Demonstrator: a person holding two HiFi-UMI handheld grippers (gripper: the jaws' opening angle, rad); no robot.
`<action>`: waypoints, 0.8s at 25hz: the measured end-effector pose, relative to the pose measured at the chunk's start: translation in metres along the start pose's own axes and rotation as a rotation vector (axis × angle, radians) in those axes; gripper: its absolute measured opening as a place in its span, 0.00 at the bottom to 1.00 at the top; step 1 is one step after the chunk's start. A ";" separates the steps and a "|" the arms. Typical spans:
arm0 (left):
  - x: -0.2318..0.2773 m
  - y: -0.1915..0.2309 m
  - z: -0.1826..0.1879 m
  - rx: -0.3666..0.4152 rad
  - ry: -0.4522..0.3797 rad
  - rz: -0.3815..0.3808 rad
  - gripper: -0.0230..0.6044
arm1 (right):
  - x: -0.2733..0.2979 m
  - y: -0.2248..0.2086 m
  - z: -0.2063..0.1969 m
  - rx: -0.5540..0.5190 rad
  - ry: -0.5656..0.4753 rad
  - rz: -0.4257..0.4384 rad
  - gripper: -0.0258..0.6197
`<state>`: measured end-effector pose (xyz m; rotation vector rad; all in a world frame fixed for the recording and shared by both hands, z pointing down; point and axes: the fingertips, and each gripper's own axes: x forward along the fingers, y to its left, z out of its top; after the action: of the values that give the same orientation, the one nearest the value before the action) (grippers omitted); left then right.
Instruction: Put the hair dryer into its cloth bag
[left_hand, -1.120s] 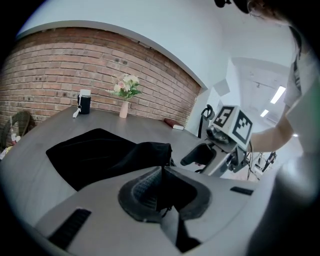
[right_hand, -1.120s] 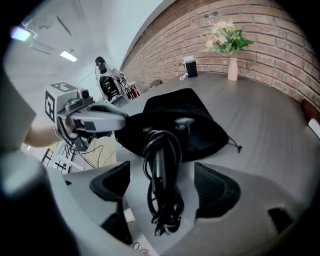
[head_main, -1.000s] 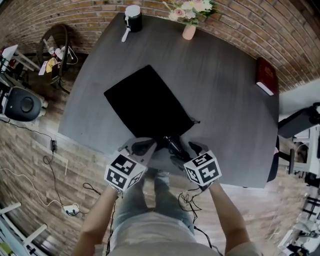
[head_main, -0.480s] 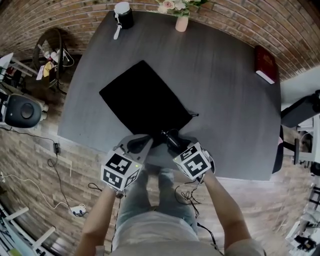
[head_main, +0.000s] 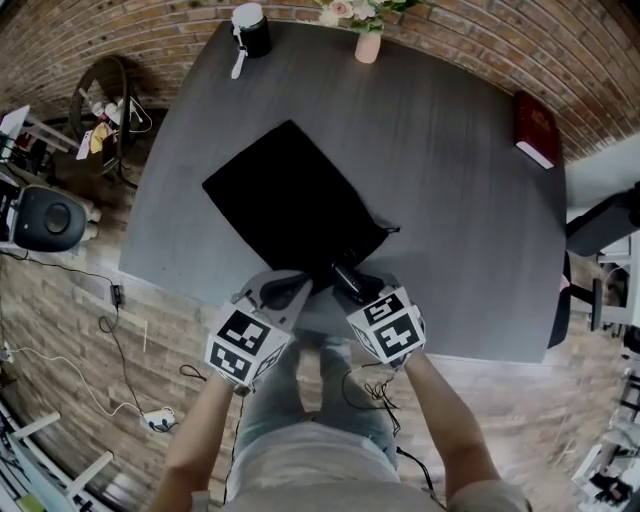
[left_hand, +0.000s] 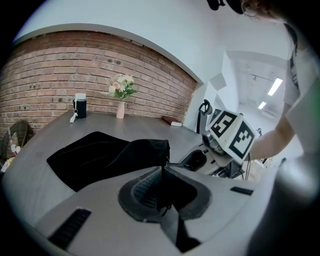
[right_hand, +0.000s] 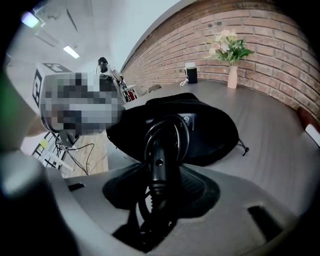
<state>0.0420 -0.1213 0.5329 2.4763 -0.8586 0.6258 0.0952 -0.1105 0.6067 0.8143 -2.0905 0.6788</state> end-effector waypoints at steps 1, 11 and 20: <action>0.000 -0.001 0.000 0.003 0.000 -0.002 0.06 | 0.000 -0.001 0.004 0.002 -0.008 -0.005 0.32; -0.001 -0.002 0.004 0.021 0.002 -0.009 0.06 | 0.012 -0.005 0.044 0.013 -0.056 -0.016 0.32; 0.000 0.001 0.002 0.009 0.005 -0.016 0.06 | 0.032 -0.012 0.067 0.061 -0.074 0.001 0.32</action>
<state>0.0423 -0.1230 0.5318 2.4859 -0.8355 0.6322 0.0575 -0.1746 0.5974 0.8851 -2.1451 0.7261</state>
